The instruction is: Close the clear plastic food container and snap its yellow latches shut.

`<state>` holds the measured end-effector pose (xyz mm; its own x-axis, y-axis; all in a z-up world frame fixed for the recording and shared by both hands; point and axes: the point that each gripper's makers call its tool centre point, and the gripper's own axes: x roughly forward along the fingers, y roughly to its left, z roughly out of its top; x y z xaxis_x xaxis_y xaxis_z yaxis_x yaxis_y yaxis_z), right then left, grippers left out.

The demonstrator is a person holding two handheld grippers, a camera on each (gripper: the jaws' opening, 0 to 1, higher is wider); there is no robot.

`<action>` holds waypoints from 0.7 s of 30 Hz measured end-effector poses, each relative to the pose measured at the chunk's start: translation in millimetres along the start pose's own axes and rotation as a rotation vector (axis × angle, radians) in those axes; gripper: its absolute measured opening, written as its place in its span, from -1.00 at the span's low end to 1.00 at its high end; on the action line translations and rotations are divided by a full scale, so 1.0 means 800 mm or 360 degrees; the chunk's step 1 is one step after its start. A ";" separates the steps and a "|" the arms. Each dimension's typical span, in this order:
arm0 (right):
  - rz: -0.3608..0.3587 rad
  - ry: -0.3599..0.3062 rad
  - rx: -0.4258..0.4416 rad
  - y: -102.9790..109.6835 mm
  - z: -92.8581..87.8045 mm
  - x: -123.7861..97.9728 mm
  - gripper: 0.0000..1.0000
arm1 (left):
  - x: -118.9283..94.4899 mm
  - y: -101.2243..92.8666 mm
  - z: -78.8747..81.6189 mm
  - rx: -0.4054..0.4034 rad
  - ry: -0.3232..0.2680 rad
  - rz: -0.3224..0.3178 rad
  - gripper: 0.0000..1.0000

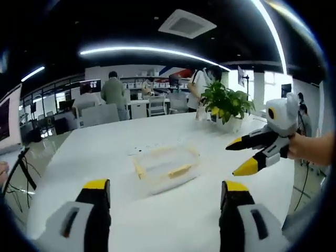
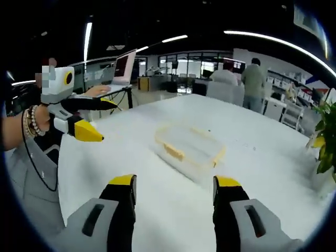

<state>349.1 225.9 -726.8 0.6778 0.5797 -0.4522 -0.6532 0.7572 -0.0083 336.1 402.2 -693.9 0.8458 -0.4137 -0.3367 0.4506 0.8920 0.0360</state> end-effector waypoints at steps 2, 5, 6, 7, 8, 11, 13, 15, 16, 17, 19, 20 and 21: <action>-0.0036 0.0010 0.0018 0.001 -0.006 -0.005 0.31 | -0.018 0.008 -0.011 -0.0025 0.0041 -0.0003 0.79; -0.0096 0.0011 0.0041 0.001 -0.011 -0.016 0.47 | -0.048 0.021 -0.017 -0.0050 0.0037 0.0023 0.84; -0.0131 0.0011 0.0051 0.000 -0.013 -0.022 0.55 | -0.060 0.025 -0.019 -0.0056 0.0028 0.0025 0.85; -0.0150 0.0011 0.0053 0.000 -0.015 -0.027 0.60 | -0.068 0.027 -0.020 -0.0069 0.0021 0.0019 0.85; -0.0160 0.0006 0.0047 0.001 -0.016 -0.031 0.65 | -0.076 0.029 -0.023 -0.0083 0.0027 0.0013 0.86; -0.0212 -0.0025 0.0079 0.002 -0.020 -0.057 0.69 | -0.105 0.038 -0.039 -0.0103 0.0063 0.0038 0.86; -0.0216 -0.0055 0.0121 0.004 -0.021 -0.070 0.69 | -0.119 0.042 -0.045 -0.0106 0.0065 0.0048 0.86; -0.0242 -0.0078 0.0150 0.005 -0.023 -0.087 0.70 | -0.133 0.047 -0.052 -0.0117 0.0069 0.0068 0.85; -0.0268 -0.0088 0.0168 0.005 -0.026 -0.097 0.70 | -0.141 0.047 -0.056 -0.0124 0.0072 0.0073 0.85; -0.0287 -0.0099 0.0183 0.005 -0.027 -0.104 0.70 | -0.147 0.047 -0.058 -0.0129 0.0071 0.0075 0.85; -0.0305 -0.0136 0.0227 0.011 -0.033 -0.119 0.70 | -0.159 0.046 -0.065 -0.0139 0.0062 0.0083 0.85; -0.0305 -0.0136 0.0236 0.015 -0.040 -0.127 0.70 | -0.164 0.044 -0.068 -0.0142 0.0064 0.0083 0.85; -0.0307 -0.0130 0.0235 0.018 -0.046 -0.131 0.70 | -0.171 0.041 -0.073 -0.0143 0.0072 0.0077 0.84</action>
<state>256.8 165.2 -712.2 0.8141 0.4378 -0.3816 -0.4565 0.8885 0.0456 218.4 499.1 -701.7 0.8513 -0.3632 -0.3787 0.3806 0.9242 -0.0309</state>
